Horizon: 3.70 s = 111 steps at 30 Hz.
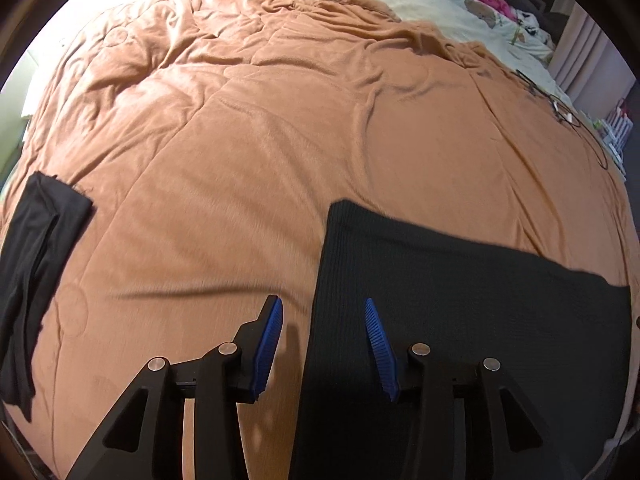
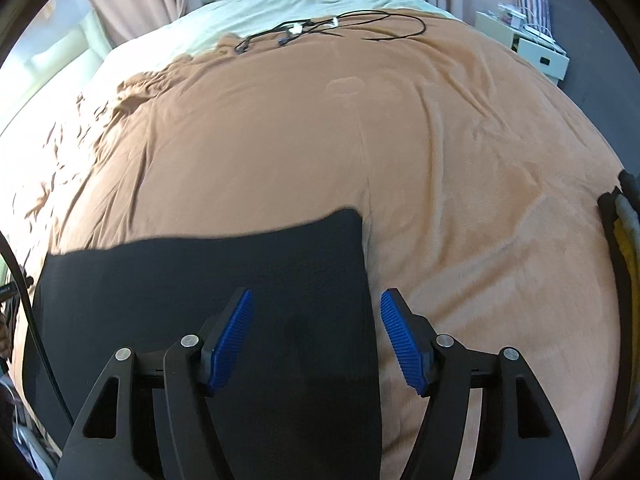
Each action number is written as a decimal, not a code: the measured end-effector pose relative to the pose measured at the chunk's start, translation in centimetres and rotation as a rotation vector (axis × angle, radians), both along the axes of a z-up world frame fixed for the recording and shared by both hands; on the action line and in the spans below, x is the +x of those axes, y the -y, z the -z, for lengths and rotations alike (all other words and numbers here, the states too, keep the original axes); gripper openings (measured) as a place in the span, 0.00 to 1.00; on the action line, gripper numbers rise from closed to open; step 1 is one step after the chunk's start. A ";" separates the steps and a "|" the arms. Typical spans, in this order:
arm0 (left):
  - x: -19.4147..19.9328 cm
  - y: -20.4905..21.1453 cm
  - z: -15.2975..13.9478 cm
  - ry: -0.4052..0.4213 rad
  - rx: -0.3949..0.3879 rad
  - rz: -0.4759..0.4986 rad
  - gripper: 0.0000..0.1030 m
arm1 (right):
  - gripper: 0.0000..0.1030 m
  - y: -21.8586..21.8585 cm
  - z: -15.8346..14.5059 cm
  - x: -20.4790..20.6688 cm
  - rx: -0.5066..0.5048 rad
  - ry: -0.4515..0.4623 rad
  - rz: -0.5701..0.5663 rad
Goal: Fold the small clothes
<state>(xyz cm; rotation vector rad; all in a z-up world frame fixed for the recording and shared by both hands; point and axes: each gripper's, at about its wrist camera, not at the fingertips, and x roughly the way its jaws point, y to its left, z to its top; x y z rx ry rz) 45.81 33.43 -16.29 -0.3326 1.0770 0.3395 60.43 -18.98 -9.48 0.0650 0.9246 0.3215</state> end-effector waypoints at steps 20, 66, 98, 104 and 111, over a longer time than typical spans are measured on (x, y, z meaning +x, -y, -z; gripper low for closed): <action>-10.5 4.8 1.8 -0.053 0.012 0.084 0.44 | 0.63 2.1 1.5 -10.3 -0.130 -0.046 -0.038; -23.7 4.4 3.1 0.168 -0.368 -0.197 0.52 | 0.45 14.4 6.9 -23.5 0.509 -0.151 0.103; -24.3 4.0 3.3 0.264 -0.367 -0.339 0.07 | 0.04 15.4 8.1 -26.1 0.583 -0.064 0.263; -25.0 3.1 2.3 0.294 -0.370 -0.353 0.06 | 0.03 13.3 6.2 -26.6 0.542 -0.053 0.267; -26.1 3.1 1.2 0.330 -0.373 -0.345 0.06 | 0.03 12.4 5.1 -26.8 0.516 -0.050 0.267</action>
